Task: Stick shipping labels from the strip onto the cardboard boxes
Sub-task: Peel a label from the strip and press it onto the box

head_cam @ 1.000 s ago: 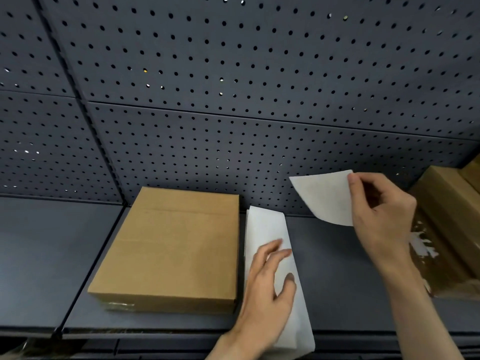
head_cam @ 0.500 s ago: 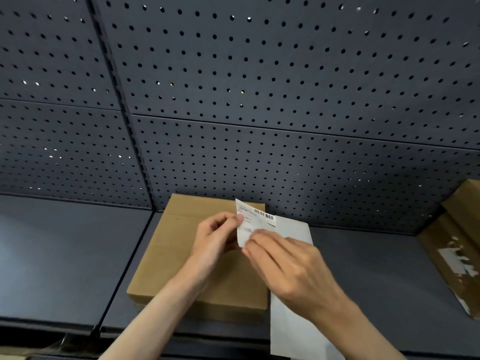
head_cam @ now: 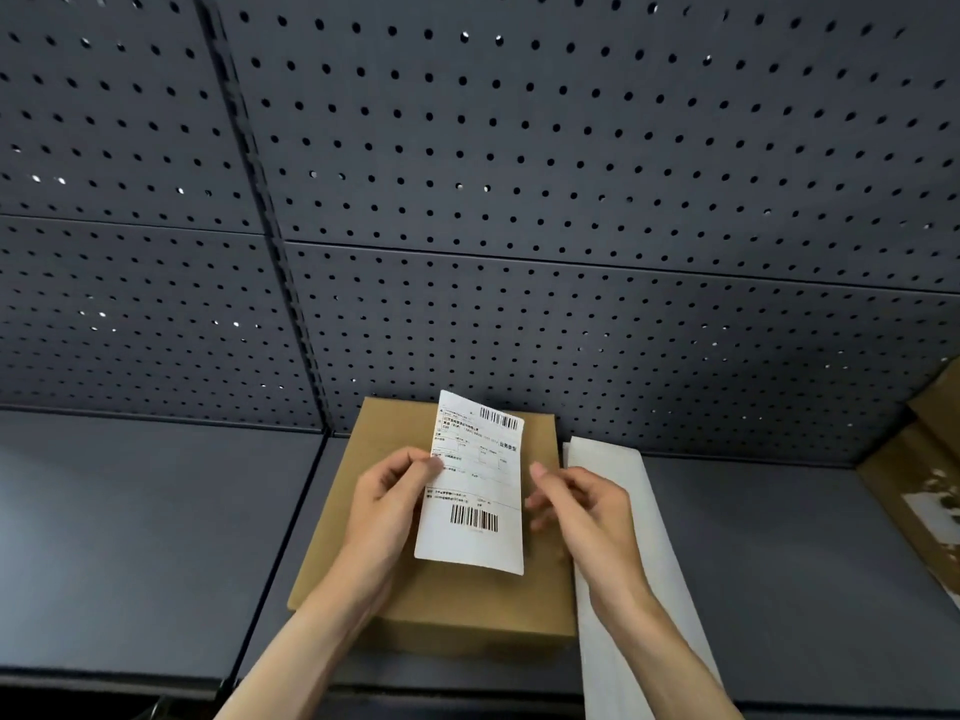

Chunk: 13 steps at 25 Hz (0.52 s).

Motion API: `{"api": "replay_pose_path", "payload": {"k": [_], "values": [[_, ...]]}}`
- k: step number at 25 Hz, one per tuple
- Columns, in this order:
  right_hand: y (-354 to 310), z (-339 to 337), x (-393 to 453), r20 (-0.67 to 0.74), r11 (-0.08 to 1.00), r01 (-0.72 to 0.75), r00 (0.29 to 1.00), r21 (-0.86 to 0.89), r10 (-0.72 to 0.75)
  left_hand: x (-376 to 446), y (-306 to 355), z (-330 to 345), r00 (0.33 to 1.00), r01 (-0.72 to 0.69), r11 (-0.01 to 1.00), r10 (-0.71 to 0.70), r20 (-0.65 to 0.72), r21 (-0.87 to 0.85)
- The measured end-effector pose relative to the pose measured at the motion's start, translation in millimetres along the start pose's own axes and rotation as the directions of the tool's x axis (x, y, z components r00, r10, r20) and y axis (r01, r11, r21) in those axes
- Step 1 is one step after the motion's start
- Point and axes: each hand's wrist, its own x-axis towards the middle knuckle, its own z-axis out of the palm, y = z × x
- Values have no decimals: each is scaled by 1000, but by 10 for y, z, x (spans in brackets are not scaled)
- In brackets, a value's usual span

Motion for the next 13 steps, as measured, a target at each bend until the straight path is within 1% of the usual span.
{"api": "replay_pose_path", "payload": {"k": [2,4,5,7,9,11,13], "values": [[-72,39,1,29,1000,-17,999,-7,17,33,-21,-74,1000,-4,1000,4,4,6],[-117,75,-1,-15,999,14,1000,-43,-15,57,-31,-133,1000,-1,1000,1,16,-7],[-132,101,-4,-2,998,6,1000,-62,-6,66,-32,-156,1000,5,1000,-4,30,-30],[-137,151,-14,92,997,-34,995,-69,41,80,-20,-193,999,15,997,-11,51,-77],[-135,178,-10,115,997,-67,991,-48,72,101,-20,-236,998,16,997,-12,60,-73],[-133,190,21,82,997,-73,994,-31,76,168,-46,-304,998,-23,999,21,58,33],[-126,208,68,65,997,-50,996,-63,54,253,-88,-381,994,-101,967,92,50,232]]}}
